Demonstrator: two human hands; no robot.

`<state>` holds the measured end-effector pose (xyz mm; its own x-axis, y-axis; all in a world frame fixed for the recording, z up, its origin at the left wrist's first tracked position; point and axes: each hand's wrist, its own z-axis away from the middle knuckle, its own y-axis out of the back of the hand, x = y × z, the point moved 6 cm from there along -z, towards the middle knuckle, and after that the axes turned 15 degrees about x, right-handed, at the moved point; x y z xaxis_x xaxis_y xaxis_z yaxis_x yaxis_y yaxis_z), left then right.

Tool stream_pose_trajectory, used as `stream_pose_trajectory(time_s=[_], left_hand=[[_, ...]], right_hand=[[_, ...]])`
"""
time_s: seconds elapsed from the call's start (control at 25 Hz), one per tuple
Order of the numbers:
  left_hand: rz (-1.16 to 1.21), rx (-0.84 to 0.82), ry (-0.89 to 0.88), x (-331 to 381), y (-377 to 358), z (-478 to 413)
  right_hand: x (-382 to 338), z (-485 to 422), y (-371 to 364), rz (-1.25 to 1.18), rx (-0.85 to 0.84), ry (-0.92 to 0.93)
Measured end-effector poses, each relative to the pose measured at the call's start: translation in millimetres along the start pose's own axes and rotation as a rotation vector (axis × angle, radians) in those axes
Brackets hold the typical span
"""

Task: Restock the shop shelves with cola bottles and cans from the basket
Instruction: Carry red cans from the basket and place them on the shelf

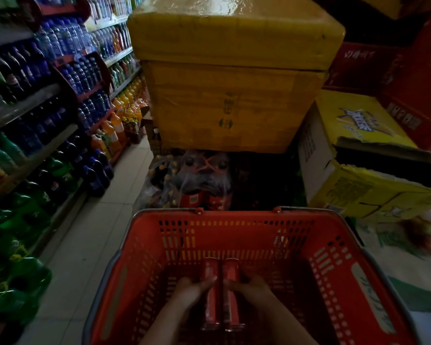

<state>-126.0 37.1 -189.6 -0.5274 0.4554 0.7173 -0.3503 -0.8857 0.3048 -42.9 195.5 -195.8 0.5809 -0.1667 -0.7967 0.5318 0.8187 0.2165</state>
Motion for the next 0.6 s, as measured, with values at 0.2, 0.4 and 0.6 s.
stream_pose_trajectory(time_s=[0.2,0.4,0.6], left_hand=[[0.125,-0.112,-0.005,30.7,17.2,12.1],[0.238,-0.164,-0.129,75.5,42.9,48.3],[0.374,-0.107,-0.274,114.6,80.5,90.1]], right_hand=[[-47.5,27.0,12.3,-0.062,-0.114,-0.023],[-97.9,55.7,22.8,-0.181,-0.132,0.083],[-145.0,84.6,14.3,-0.286,-0.178,0.228]])
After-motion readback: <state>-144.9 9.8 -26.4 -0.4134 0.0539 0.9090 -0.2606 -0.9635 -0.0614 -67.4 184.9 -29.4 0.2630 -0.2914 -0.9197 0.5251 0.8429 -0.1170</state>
